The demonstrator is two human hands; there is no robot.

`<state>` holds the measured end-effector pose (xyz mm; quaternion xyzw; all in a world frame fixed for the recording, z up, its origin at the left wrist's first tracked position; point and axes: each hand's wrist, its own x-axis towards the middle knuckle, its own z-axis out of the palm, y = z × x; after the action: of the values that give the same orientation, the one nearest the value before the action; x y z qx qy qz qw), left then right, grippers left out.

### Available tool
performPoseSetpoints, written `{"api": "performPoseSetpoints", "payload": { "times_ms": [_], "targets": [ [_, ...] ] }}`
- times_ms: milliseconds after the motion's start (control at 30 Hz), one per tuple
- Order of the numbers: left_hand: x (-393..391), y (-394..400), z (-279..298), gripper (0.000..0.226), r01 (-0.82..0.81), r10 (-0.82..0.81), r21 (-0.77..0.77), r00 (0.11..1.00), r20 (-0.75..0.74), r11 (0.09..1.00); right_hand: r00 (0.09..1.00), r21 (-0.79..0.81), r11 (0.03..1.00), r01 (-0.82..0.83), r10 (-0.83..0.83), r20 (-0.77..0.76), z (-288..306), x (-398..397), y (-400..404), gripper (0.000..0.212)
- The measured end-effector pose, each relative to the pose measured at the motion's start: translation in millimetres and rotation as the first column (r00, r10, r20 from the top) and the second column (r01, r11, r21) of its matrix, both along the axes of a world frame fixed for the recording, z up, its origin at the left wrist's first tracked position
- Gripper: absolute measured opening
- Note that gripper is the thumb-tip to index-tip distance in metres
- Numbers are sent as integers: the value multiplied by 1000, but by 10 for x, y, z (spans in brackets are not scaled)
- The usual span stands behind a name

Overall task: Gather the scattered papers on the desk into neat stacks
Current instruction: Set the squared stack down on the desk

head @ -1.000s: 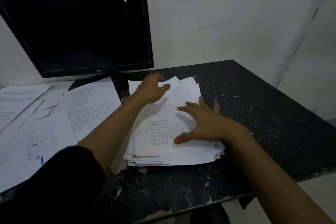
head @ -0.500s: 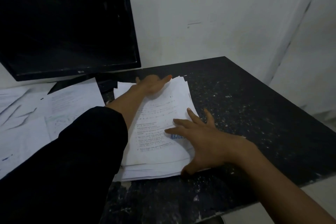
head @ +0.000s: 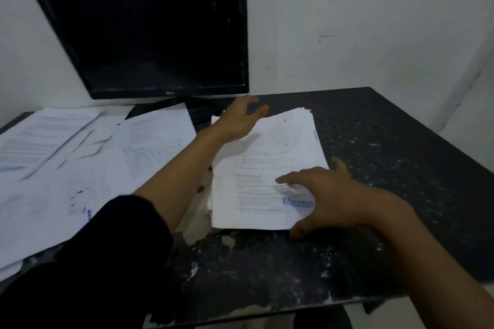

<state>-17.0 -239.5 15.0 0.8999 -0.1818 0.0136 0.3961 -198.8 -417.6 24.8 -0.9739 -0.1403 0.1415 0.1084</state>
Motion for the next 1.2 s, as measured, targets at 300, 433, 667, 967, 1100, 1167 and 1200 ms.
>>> {"api": "performPoseSetpoints", "payload": {
  "times_ms": [300,433,667,967,1100,1167,1200],
  "targets": [
    [-1005,2184,-344,41,-551,545,6,828,131,835,982,378,915,-144,86,166,-12,437,1383,54],
    [-1368,2977,-501,56,-836,830,228,537,152,499,986,412,896,-164,142,85,-155,627,2144,52],
    [-1769,3801,-670,95,-844,979,503,200,-31,188,978,366,924,-108,32,206,-585,668,2960,62],
    [-1890,3855,-632,66,-903,895,198,414,165,381,897,38,982,-185,153,416,-731,497,2976,63],
    [-2007,4102,-601,71,-969,977,155,203,60,191,888,5,981,-193,173,427,-715,484,2949,65],
    [-2078,4236,-629,89,-937,994,333,89,-65,106,896,36,974,-225,192,400,-719,461,2990,70],
    [-2105,4271,-646,93,-922,992,371,82,-97,113,901,48,969,-242,206,382,-722,445,3012,72]
  ]
}}
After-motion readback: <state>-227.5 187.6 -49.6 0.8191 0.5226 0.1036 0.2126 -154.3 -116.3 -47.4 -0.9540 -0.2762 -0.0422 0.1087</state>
